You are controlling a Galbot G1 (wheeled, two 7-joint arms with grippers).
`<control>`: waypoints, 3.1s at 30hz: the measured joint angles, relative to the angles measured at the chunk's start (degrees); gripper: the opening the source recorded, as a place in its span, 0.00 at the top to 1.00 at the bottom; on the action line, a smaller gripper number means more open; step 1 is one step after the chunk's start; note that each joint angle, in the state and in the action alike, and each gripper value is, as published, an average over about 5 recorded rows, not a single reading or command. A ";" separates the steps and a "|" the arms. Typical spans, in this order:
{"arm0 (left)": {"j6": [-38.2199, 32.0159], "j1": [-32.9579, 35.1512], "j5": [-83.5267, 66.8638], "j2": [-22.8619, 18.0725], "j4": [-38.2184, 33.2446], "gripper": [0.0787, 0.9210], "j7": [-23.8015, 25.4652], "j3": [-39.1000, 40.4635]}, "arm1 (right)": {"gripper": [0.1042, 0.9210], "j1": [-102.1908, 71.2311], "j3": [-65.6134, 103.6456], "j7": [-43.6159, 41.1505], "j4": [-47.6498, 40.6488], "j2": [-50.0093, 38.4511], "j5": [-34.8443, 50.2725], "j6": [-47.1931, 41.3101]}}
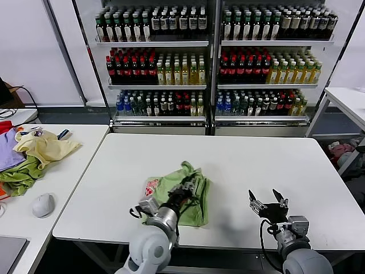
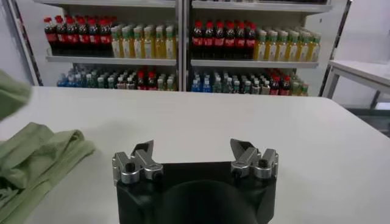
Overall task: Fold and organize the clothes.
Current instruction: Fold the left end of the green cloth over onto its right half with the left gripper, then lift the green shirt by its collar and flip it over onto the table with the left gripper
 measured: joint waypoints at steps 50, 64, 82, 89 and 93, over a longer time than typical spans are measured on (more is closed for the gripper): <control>0.92 6.20 21.31 8.38 6.15 0.43 -0.51 -8.07 | 0.12 0.31 0.14 -0.11 0.03 0.40 -0.14 0.47; 1.70 5.62 5.80 7.29 4.71 0.90 0.07 -11.93 | 0.12 -0.35 0.63 0.02 0.74 0.77 -0.15 0.45; 4.39 4.80 -23.61 13.94 -0.27 0.95 0.70 -33.60 | 0.12 1.46 -0.48 0.00 -0.15 0.89 0.32 0.49; 6.04 3.81 -28.91 18.97 -4.57 0.95 0.28 -41.04 | 0.12 1.70 -0.64 -0.22 0.20 1.02 0.49 0.88; 6.09 3.04 -27.19 19.14 -7.94 0.95 0.62 -39.22 | 0.12 1.36 -0.41 -0.39 0.55 1.03 0.57 1.22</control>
